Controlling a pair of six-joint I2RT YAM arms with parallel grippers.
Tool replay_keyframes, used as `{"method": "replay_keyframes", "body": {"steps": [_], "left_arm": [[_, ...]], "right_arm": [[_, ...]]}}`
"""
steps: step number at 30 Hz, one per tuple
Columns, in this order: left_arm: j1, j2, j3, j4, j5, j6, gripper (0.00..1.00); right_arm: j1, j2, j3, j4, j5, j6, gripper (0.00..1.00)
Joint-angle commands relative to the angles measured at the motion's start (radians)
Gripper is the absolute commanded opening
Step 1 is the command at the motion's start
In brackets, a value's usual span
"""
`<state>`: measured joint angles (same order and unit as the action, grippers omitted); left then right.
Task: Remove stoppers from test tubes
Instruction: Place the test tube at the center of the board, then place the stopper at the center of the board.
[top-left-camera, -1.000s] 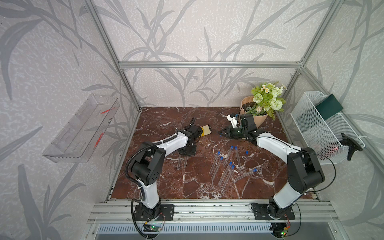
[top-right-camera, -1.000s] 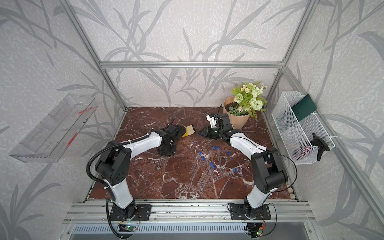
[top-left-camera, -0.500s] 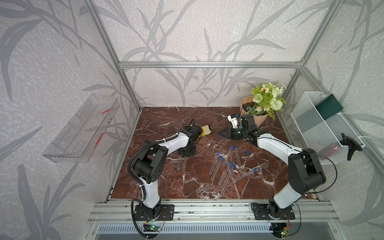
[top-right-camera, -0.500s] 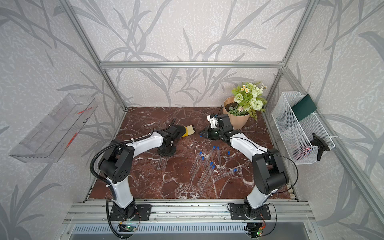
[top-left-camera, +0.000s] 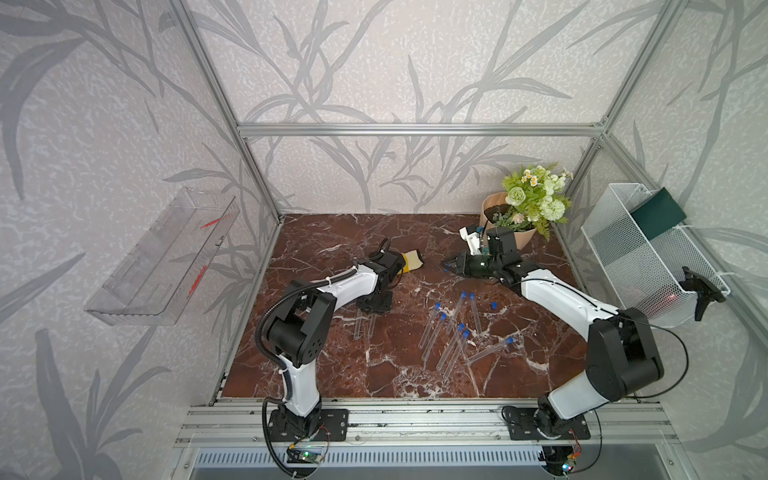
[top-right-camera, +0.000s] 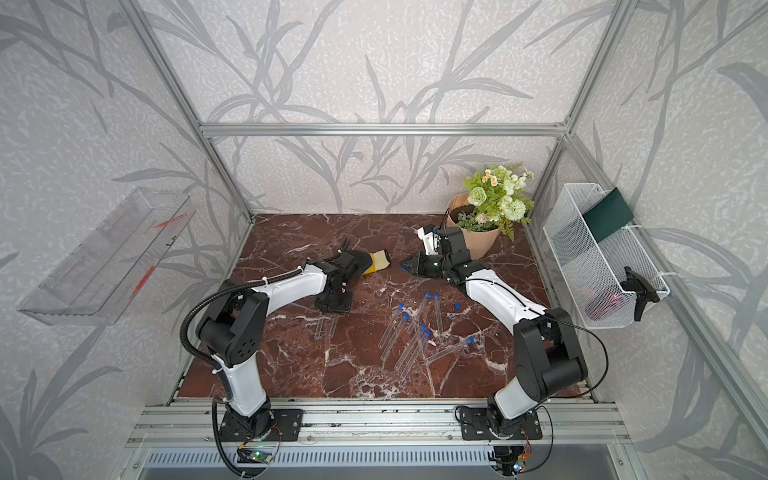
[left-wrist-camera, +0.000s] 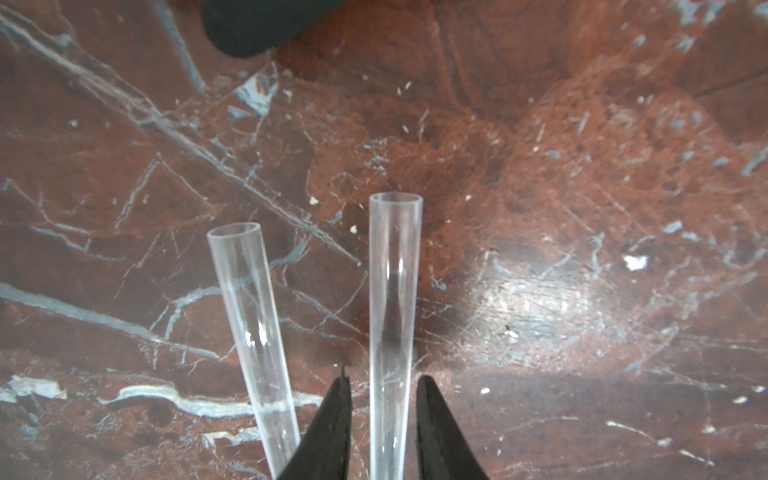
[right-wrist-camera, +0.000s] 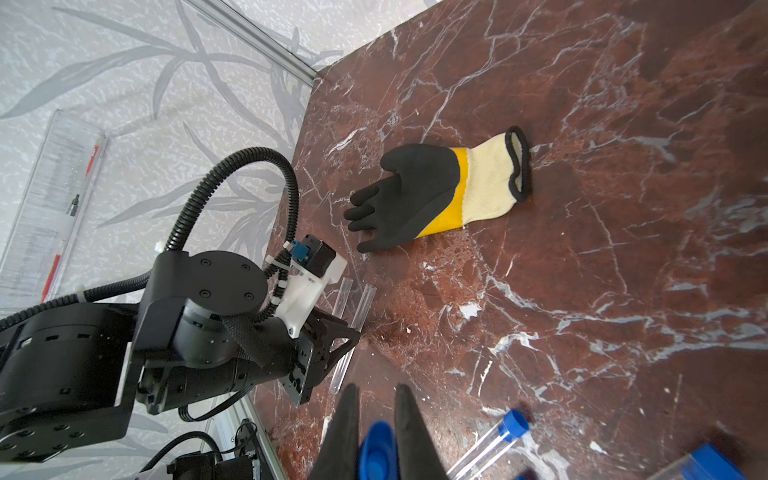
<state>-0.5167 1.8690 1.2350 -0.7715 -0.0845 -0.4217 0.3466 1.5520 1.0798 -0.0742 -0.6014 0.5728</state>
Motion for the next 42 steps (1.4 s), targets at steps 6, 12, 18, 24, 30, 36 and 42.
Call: {"method": "replay_keyframes", "body": {"steps": [6,12,18,24,30,36,42], "left_arm": [[0.0,-0.035,0.048,-0.052,0.017,0.011,0.32],[-0.007,-0.083,0.054,-0.06,0.039,0.043,0.41],[-0.047,-0.108,0.049,-0.032,0.059,0.117,0.51],[-0.098,-0.127,0.058,0.0,0.103,0.143,0.56],[-0.124,-0.136,0.077,0.025,0.186,0.142,0.56],[-0.144,-0.179,0.063,0.104,0.304,0.159,0.66],[-0.166,-0.207,0.046,0.185,0.427,0.163,0.69]], "right_arm": [[-0.054,-0.117,-0.039,-0.267,0.104,-0.098,0.05],[-0.149,-0.162,-0.1,-0.47,0.245,-0.102,0.05],[-0.249,-0.177,-0.152,-0.561,0.341,-0.094,0.05],[-0.331,-0.124,-0.156,-0.582,0.414,-0.128,0.06],[-0.362,-0.017,-0.158,-0.529,0.44,-0.149,0.07],[-0.363,0.05,-0.159,-0.467,0.433,-0.141,0.1],[-0.363,0.106,-0.152,-0.427,0.41,-0.137,0.12]]}}
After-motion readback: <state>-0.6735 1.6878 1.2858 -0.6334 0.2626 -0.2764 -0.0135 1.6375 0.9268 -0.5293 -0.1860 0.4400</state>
